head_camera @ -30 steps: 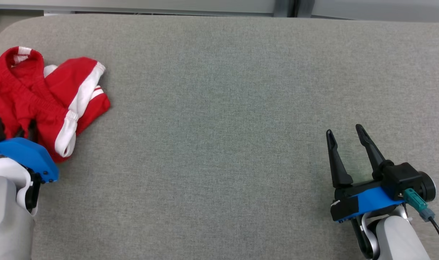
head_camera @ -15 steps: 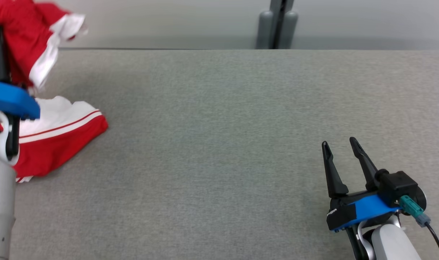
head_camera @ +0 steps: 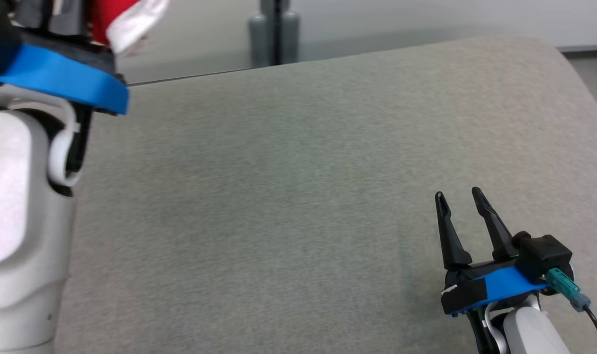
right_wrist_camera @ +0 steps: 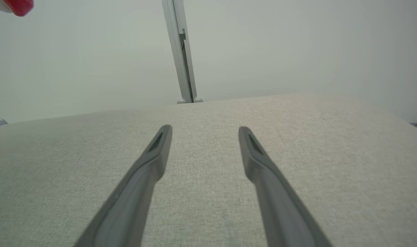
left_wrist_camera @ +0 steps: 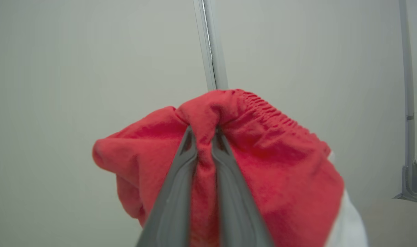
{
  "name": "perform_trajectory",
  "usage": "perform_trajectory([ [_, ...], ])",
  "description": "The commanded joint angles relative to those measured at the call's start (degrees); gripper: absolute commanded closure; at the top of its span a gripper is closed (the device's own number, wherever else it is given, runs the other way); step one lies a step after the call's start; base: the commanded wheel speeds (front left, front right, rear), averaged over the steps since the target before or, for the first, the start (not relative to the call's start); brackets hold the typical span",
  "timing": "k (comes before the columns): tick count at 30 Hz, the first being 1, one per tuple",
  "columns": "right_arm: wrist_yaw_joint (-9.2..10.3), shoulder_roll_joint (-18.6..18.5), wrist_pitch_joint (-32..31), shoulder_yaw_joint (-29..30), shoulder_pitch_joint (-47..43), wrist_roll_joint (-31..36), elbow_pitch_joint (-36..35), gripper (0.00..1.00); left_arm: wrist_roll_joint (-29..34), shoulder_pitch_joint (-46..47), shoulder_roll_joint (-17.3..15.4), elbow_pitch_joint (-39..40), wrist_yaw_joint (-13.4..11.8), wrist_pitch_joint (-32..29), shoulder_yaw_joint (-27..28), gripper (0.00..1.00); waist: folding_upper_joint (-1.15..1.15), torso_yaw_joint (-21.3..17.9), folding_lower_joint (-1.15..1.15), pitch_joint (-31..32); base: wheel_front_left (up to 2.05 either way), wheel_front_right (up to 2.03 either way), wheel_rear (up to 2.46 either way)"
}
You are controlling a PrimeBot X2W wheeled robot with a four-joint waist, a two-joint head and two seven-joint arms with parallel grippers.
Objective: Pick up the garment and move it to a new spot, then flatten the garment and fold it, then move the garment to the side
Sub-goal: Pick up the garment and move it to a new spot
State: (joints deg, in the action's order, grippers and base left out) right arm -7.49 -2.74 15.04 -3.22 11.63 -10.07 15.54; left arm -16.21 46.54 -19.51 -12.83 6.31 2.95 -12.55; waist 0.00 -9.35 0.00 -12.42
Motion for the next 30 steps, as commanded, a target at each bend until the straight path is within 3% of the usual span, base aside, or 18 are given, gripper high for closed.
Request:
perform_trajectory([
  [1, -0.01, -0.28, 0.19, -0.06, -0.16, -0.69, -0.48, 0.0, -0.31, -0.84, 0.79, 0.97, -0.2, -0.65, -0.88, 1.0, 0.0, -1.95, 0.0, 0.36, 0.0, 0.0, 0.0],
  [10, -0.01, -0.27, 0.21, -0.52, 0.42, -1.59, -1.45, 0.0, -0.28, -6.27, 5.89, -1.53, 0.06, -1.04, -7.8, 1.0, 0.0, -5.95, 0.0, -2.07, 0.0, 0.0, 0.0],
  [25, -0.01, -0.27, 0.2, -0.74, 1.37, -0.78, -1.1, 0.0, -1.17, -16.7, 12.11, -17.32, 0.87, 5.32, -18.58, 0.97, 0.0, -4.87, 0.0, -2.63, 0.0, 0.0, 0.0],
  [26, -0.01, -0.27, 0.21, -0.86, 1.38, -0.69, -1.02, 0.0, -1.17, -16.75, 12.37, -18.09, 0.92, 5.95, -19.06, 0.22, 0.0, -4.63, 0.0, -2.45, 0.0, 0.0, 0.0],
  [27, -0.02, -0.27, 0.2, -0.94, 1.34, -0.56, -0.9, 0.0, -1.14, -16.64, 12.67, -18.79, 0.94, 6.76, -19.29, 0.0, 0.0, -4.39, 0.0, -2.2, 0.0, 0.0, 0.0],
  [30, -0.01, -0.27, 0.21, -0.9, 0.86, -0.43, -0.58, 0.0, -1.33, -16.03, 13.2, -19.59, 0.41, 8.96, -19.18, 0.0, 0.0, -3.37, 0.0, -1.14, 0.0, 0.0, 0.0],
])
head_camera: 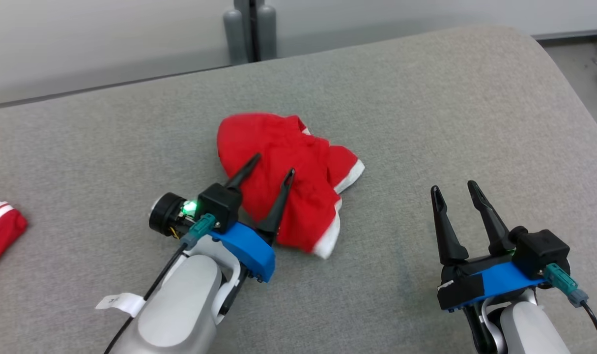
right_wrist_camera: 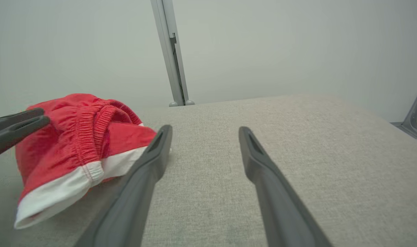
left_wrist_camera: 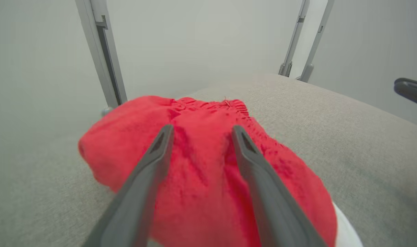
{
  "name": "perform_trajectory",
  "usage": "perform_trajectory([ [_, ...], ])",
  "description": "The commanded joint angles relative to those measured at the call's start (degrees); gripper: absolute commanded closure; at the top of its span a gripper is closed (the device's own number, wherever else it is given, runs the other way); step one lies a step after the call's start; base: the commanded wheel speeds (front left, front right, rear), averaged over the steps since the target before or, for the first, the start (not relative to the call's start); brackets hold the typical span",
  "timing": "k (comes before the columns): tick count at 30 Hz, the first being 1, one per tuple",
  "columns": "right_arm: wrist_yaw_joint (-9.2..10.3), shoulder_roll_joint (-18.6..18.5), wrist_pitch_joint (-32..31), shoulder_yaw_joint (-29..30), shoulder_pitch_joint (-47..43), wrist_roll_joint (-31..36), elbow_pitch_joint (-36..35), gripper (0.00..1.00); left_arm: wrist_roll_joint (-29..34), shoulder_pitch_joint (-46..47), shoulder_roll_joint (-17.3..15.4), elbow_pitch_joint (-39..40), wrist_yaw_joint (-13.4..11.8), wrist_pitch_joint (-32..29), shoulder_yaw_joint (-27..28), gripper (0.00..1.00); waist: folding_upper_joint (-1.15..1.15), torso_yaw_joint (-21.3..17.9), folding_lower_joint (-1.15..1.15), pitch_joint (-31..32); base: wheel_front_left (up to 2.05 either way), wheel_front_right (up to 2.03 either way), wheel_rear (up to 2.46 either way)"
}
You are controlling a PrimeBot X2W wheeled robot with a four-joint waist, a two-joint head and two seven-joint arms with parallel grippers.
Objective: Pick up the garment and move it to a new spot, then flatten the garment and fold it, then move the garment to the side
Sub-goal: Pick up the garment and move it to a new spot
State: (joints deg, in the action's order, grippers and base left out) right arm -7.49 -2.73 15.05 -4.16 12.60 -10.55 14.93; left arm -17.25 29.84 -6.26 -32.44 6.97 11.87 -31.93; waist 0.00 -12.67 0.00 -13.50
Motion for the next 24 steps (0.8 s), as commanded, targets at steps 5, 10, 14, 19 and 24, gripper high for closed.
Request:
perform_trajectory([
  [5, -0.01, -0.29, 0.19, 0.25, -1.08, 0.46, 0.39, 0.0, -0.99, 0.72, -1.26, 0.87, -1.78, 2.54, 3.09, 0.0, 0.0, 1.98, 0.0, 1.98, 0.0, 0.0, 0.0],
  [10, -0.02, -0.28, 0.19, 0.51, -1.99, 0.82, 0.52, 0.0, -1.95, -1.95, -3.64, 4.03, -3.92, 3.32, 7.25, 0.0, 0.0, 4.65, 0.0, 3.77, 0.0, 0.0, 0.0],
  [14, -0.01, -0.28, 0.19, 0.74, -2.45, 1.34, 1.02, 0.0, -2.58, -6.26, -6.1, 9.7, -6.29, 3.35, 13.3, 0.0, 0.0, 7.44, 0.0, 5.19, 0.0, 0.0, 0.0],
  [19, -0.01, -0.29, 0.19, 0.92, -3.35, 1.76, 1.32, 0.0, -2.25, -12.33, -7.58, 14.52, -8.32, 3.34, 19.51, 0.0, 0.0, 9.65, 0.0, 6.85, 0.0, 0.0, 0.0],
  [24, -0.01, -0.29, 0.19, 1.27, -3.94, 2.27, 1.78, 0.0, -1.29, -18.8, -7.39, 17.49, -9.71, 3.34, 23.95, 0.0, 0.0, 11.29, 0.0, 8.67, 0.0, 0.0, 0.0],
])
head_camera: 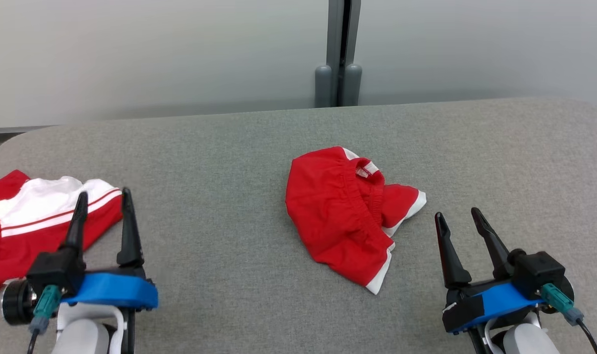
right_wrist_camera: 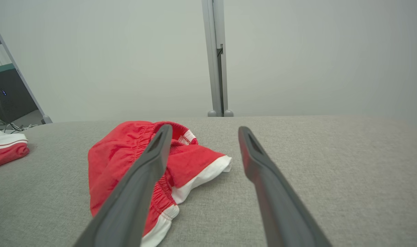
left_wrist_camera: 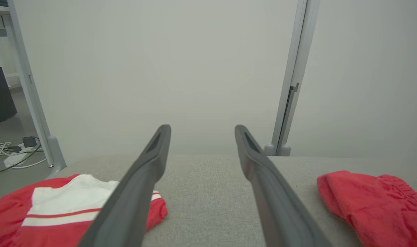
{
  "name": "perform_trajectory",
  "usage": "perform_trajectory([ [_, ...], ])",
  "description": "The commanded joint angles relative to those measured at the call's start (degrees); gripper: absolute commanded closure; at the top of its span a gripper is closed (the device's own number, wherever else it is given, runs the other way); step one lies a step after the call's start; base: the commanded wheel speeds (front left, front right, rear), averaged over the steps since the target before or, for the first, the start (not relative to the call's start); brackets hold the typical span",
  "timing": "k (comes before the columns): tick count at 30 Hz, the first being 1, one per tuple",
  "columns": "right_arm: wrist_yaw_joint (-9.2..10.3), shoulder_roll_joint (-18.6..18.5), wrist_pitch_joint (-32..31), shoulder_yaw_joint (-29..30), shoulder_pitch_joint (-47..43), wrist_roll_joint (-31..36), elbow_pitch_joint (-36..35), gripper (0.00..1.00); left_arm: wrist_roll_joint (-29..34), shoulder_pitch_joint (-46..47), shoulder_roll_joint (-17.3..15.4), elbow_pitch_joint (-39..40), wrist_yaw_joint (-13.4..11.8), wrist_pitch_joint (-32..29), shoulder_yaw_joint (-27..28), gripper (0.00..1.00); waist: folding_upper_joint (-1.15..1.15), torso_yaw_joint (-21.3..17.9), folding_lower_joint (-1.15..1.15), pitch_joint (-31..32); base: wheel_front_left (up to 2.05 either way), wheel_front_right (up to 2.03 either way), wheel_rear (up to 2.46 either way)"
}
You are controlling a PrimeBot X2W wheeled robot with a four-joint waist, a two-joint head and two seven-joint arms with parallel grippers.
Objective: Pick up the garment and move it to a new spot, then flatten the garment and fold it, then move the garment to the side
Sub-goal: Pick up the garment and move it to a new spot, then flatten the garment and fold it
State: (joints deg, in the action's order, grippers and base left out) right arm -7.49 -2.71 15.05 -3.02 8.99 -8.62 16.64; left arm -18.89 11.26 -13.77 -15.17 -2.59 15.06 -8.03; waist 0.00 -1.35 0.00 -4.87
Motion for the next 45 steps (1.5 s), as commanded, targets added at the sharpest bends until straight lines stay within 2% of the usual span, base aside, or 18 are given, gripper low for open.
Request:
perform_trajectory([
  [1, -0.02, -0.32, 0.19, 0.26, -0.57, 0.43, 0.14, 0.0, 0.53, -1.41, 0.31, 0.64, -0.29, 0.15, 0.78, 0.0, 0.0, 0.24, 0.0, 0.4, 0.0, 0.0, 0.0],
  [9, -0.01, -0.32, 0.19, 0.58, -2.09, 1.07, 0.66, 0.0, 1.85, -9.3, 2.63, 2.14, -0.5, 0.16, 4.02, 0.0, 0.0, 1.43, 0.0, 2.33, 0.0, 0.0, 0.0],
  [16, -0.01, -0.31, 0.2, 0.63, -3.02, 1.18, 1.28, 0.0, 3.28, -11.54, 4.62, 2.05, 0.39, 0.16, 5.47, 0.0, 0.0, 2.17, 0.0, 3.43, 0.0, 0.0, 0.0],
  [32, -0.02, -0.31, 0.2, 0.03, -3.25, 0.79, 2.07, 0.0, 5.55, -11.72, 6.08, 2.21, 2.1, 0.16, 7.87, 0.0, 0.0, 2.15, 0.0, 3.99, 0.0, 0.0, 0.0],
  [38, -0.02, -0.31, 0.2, -2.37, -0.09, 1.44, 2.78, 0.0, 6.43, -10.58, 6.61, 2.04, 2.94, 0.16, 8.22, 0.0, 0.0, 2.92, 0.0, 2.99, 0.0, 0.0, 0.0],
  [45, -0.01, -0.32, 0.2, -4.07, 3.37, 1.95, 6.76, 0.0, 7.1, -9.05, 7.3, 1.86, 3.6, 0.16, 7.81, 0.0, 0.0, 4.37, 0.0, 1.29, 0.0, 0.0, 0.0],
])
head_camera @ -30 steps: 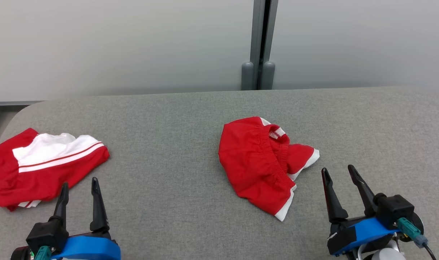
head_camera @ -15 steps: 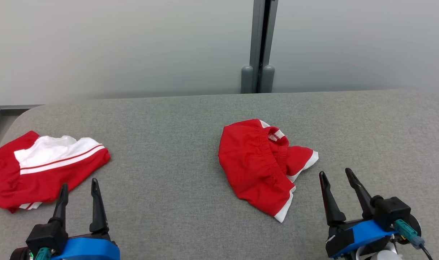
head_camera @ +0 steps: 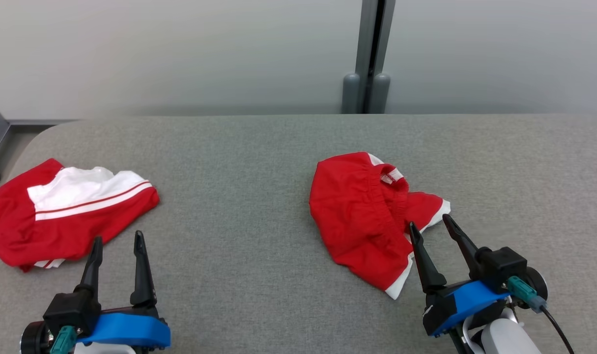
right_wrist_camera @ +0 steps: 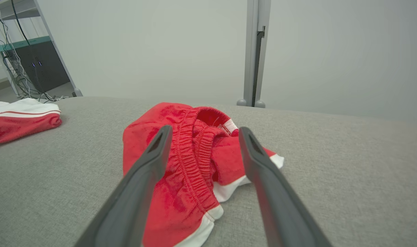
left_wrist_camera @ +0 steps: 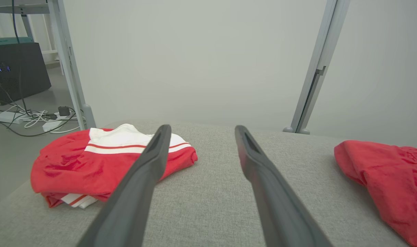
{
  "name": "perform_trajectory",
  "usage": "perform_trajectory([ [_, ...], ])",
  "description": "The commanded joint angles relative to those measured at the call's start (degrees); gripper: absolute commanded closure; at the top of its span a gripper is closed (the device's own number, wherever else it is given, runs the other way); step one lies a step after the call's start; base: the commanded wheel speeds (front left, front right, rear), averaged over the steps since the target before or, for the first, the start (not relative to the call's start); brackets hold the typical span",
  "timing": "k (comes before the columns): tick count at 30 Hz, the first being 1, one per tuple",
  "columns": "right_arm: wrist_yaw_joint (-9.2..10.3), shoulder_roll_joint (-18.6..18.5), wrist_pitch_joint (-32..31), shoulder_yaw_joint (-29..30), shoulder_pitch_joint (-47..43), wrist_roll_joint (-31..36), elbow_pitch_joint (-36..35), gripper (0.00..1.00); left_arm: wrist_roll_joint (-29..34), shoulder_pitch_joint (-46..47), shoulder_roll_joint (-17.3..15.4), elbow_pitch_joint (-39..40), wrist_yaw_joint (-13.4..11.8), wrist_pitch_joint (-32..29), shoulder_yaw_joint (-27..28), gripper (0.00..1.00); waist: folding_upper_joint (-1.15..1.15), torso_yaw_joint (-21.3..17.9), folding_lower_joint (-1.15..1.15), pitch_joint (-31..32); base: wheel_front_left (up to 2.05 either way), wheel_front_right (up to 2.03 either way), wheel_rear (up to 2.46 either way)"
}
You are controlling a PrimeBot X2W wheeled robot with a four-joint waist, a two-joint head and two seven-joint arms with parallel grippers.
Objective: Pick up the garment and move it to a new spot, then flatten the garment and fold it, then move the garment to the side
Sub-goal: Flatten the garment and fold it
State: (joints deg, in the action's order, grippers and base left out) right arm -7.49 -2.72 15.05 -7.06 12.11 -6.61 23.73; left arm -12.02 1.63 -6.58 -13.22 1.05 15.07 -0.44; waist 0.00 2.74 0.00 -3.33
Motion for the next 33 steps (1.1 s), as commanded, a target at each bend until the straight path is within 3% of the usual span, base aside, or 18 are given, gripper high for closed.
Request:
perform_trajectory([
  [1, -0.01, -0.31, 0.2, -0.01, 0.78, -0.06, 0.57, 0.0, 0.35, 0.92, 0.15, -0.18, 0.28, 0.15, 0.14, 0.0, 0.0, 0.64, 0.0, -0.66, 0.0, 0.0, 0.0],
  [21, -0.01, -0.31, 0.18, 1.3, 6.56, -2.11, 22.18, 0.0, 1.92, 4.8, 1.39, -1.72, 2.45, 0.15, 0.85, 0.0, 0.0, 5.07, 0.0, -4.64, 0.0, 0.0, 0.0],
  [22, -0.01, -0.3, 0.1, 0.84, 6.82, -2.97, 22.14, 0.24, 1.99, 4.88, 1.44, -1.77, 2.52, 0.15, 0.91, 0.0, 0.0, 5.12, 0.0, -4.71, 0.0, 0.0, 0.0],
  [23, -0.01, -0.29, 0.11, 0.54, 6.94, -3.66, 21.69, 1.0, 2.04, 4.96, 1.49, -1.81, 2.53, 0.15, 0.97, 0.0, 0.0, 5.12, 0.0, -4.77, 0.0, 0.0, 0.0],
  [27, -0.01, -0.32, 0.13, 0.31, 7.72, -4.98, 20.46, 1.0, 2.13, 5.14, 1.61, -2.22, 2.85, 0.15, 1.32, 0.0, 0.0, 4.77, 0.0, -4.89, 0.0, 0.0, 0.0],
  [33, -0.01, -0.28, 0.13, 1.13, 7.44, -3.75, 11.04, 1.0, 2.55, 5.63, 1.87, -2.53, 3.29, 0.15, 1.74, 0.0, 0.0, 4.44, 0.0, -4.34, 0.0, 0.0, 0.0],
])
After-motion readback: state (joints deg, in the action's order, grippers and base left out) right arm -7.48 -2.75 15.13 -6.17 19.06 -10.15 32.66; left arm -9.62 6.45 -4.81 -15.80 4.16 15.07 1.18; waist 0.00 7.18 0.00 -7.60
